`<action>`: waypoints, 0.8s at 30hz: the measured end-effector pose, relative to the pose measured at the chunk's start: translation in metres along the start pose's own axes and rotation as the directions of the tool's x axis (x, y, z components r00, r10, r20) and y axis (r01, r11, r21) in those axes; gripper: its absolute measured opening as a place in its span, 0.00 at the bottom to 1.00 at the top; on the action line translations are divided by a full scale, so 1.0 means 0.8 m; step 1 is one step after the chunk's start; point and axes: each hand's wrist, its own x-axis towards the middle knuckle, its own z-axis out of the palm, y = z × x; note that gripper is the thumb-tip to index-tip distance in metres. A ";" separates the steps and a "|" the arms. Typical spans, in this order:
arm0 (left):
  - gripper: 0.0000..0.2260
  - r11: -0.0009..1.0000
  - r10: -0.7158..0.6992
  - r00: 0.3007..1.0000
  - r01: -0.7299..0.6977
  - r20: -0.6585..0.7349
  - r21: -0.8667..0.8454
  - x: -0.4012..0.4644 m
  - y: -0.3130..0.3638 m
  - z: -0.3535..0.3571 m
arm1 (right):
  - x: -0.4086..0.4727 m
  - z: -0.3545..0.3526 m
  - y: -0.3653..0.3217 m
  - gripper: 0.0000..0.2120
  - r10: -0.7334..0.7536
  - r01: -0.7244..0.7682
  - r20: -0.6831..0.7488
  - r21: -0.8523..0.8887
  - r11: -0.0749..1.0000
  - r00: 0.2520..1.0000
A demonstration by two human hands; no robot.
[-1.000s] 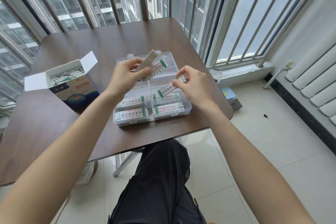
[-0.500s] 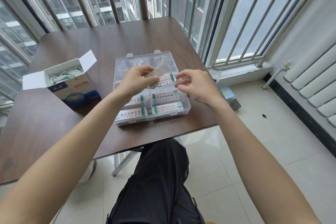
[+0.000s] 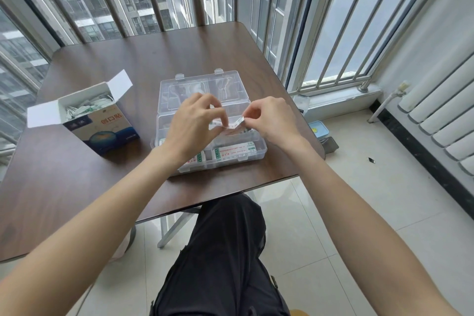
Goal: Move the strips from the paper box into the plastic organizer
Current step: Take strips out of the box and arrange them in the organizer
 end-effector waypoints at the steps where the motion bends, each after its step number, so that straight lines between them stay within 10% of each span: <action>1: 0.04 1.000 0.003 0.999 -0.002 0.036 -0.008 -0.001 0.001 -0.001 | -0.002 -0.001 -0.001 0.03 -0.016 0.016 0.000 -0.038 0.999 1.000; 9: 0.09 0.999 -0.030 0.914 0.045 0.404 -0.028 0.012 0.001 -0.016 | -0.003 -0.012 -0.007 0.14 -0.068 0.071 0.025 -0.184 0.980 0.997; 15: 0.05 0.999 -0.004 0.971 -0.006 0.241 0.039 0.019 -0.001 -0.019 | 0.004 -0.012 -0.012 0.05 -0.161 0.174 0.066 -0.327 0.929 0.985; 24: 0.13 0.963 0.001 0.903 -0.117 0.429 0.245 0.038 0.006 -0.016 | 0.001 -0.028 -0.006 0.09 -0.288 0.253 -0.043 -0.367 0.895 0.957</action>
